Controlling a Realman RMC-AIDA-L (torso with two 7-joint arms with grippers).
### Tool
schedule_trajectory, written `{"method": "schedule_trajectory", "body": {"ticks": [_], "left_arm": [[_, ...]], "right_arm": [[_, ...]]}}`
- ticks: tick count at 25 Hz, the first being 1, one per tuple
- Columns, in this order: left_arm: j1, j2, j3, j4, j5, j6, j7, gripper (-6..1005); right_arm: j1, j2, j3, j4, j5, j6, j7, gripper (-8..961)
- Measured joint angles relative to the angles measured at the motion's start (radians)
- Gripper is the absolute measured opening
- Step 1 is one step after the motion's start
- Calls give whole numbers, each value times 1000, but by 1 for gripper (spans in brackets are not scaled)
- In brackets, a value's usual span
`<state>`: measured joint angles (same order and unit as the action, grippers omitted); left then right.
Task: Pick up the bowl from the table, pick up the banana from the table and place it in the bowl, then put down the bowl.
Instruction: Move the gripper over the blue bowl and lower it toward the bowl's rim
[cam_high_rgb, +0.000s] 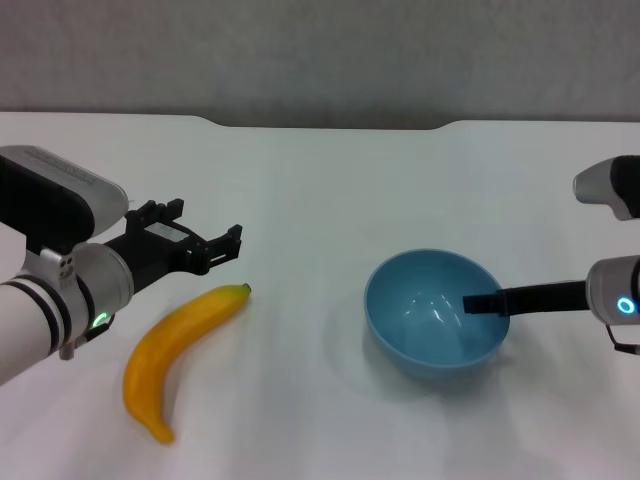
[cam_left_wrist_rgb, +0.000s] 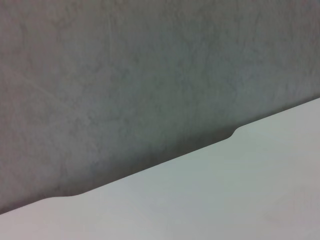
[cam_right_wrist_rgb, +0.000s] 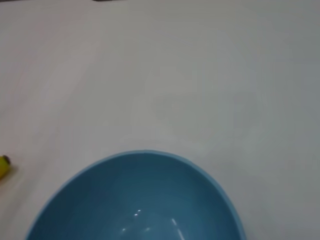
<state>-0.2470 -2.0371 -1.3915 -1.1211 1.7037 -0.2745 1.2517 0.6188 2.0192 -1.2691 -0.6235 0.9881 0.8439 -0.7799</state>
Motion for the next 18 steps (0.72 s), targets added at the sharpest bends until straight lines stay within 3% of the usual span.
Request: {"method": "schedule_trajectory", "body": {"ticks": [10, 18], "left_arm": [[-3, -1, 15, 17, 1, 8, 0, 853], [-6, -2, 17, 21, 0, 9, 0, 849]], "right_arm": [[-3, 2, -148, 8, 102, -72, -4, 595], [-7, 1, -169, 9, 114, -86, -5, 537]]}}
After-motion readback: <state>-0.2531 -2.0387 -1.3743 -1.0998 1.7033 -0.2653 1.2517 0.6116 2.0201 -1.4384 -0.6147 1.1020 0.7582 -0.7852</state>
